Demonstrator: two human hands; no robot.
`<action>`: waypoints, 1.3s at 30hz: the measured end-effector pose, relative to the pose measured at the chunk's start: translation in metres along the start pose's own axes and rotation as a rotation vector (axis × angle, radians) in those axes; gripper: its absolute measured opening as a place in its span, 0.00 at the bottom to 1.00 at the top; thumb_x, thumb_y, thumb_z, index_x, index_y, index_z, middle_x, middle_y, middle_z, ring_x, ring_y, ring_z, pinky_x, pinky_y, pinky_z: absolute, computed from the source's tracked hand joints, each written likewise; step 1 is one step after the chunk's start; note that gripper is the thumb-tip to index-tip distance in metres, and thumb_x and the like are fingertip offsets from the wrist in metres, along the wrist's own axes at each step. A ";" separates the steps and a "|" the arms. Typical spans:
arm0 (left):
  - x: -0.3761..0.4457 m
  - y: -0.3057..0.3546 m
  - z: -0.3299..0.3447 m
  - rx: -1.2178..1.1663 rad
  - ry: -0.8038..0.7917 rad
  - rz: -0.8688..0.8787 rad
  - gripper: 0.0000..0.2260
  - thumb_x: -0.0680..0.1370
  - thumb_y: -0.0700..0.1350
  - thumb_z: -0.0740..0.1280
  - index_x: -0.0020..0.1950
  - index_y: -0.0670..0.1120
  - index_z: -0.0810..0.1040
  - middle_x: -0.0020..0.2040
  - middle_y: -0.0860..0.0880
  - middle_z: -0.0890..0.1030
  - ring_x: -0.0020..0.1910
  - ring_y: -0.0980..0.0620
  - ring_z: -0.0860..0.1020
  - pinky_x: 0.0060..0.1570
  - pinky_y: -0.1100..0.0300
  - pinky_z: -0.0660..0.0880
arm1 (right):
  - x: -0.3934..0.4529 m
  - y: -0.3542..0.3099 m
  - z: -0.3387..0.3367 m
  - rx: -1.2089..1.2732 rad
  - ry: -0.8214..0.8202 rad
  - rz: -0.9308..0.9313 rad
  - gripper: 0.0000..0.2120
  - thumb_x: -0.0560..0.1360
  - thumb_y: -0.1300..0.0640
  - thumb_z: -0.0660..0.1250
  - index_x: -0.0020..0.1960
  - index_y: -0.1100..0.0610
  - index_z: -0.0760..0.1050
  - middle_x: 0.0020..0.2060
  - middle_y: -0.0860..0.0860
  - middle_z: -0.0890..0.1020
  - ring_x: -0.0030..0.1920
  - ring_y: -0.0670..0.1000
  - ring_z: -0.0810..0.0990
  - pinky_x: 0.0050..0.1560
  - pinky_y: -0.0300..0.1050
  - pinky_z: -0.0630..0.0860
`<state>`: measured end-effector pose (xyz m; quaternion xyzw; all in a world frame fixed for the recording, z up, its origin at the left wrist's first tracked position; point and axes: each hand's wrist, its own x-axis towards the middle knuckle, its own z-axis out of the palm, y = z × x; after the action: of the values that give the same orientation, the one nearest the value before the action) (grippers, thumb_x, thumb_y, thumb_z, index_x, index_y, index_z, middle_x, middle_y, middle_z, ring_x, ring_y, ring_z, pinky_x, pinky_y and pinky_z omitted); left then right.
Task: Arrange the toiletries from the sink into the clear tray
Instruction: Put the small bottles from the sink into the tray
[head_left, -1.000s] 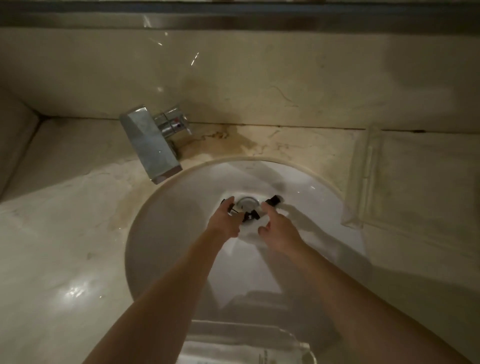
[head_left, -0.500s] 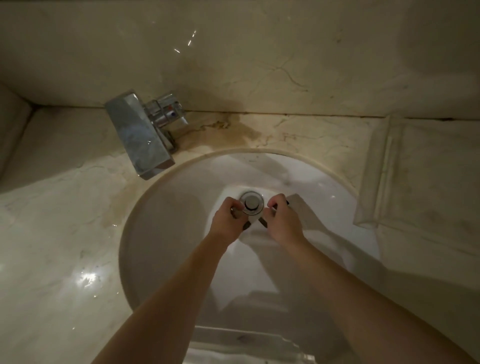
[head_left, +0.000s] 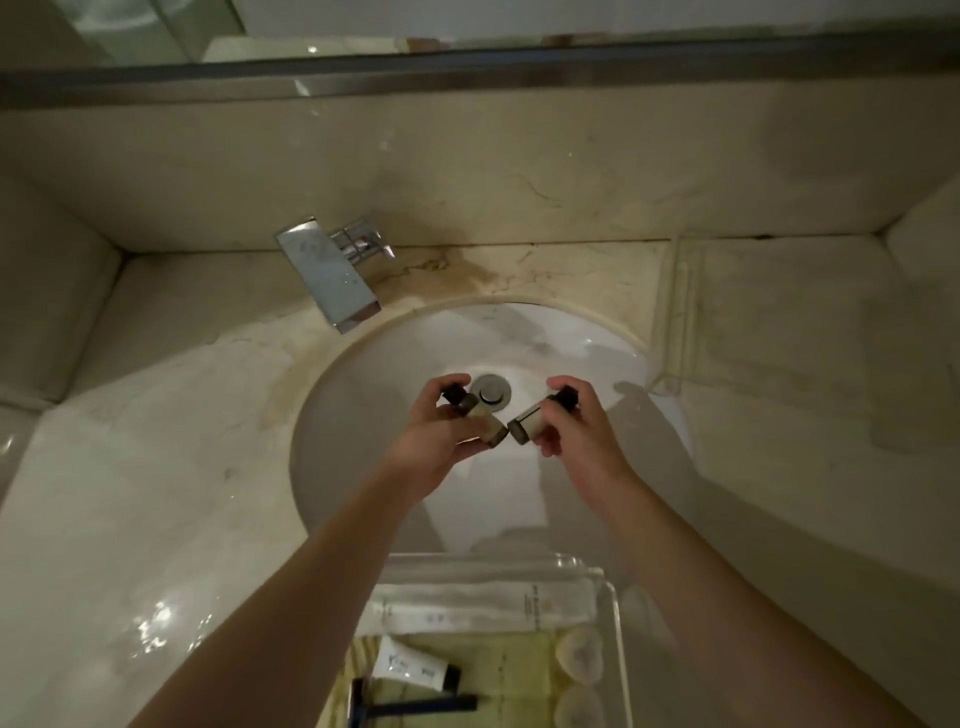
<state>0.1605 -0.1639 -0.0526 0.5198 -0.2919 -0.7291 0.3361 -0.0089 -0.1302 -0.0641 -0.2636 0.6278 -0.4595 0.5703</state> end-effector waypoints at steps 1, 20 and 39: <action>-0.010 0.004 0.001 -0.029 -0.016 -0.001 0.22 0.71 0.25 0.67 0.57 0.48 0.72 0.49 0.40 0.73 0.42 0.44 0.80 0.52 0.46 0.79 | -0.009 -0.003 -0.001 0.038 0.006 -0.016 0.10 0.78 0.65 0.60 0.56 0.55 0.70 0.39 0.56 0.75 0.31 0.52 0.73 0.32 0.45 0.70; -0.150 0.018 0.002 0.034 -0.222 -0.104 0.13 0.79 0.39 0.63 0.63 0.48 0.73 0.50 0.41 0.81 0.44 0.44 0.78 0.42 0.49 0.78 | -0.169 -0.028 0.000 0.050 0.088 -0.089 0.09 0.77 0.57 0.66 0.51 0.64 0.73 0.36 0.60 0.80 0.29 0.53 0.78 0.28 0.43 0.75; -0.192 0.006 -0.023 0.562 -0.234 0.200 0.20 0.71 0.27 0.68 0.59 0.44 0.80 0.47 0.47 0.78 0.42 0.54 0.76 0.39 0.70 0.76 | -0.219 -0.013 0.004 -0.058 0.124 -0.010 0.10 0.79 0.55 0.60 0.49 0.62 0.74 0.34 0.58 0.77 0.26 0.53 0.75 0.25 0.42 0.70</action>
<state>0.2281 -0.0173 0.0533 0.4735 -0.5683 -0.6382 0.2133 0.0389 0.0503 0.0519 -0.2539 0.6737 -0.4595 0.5201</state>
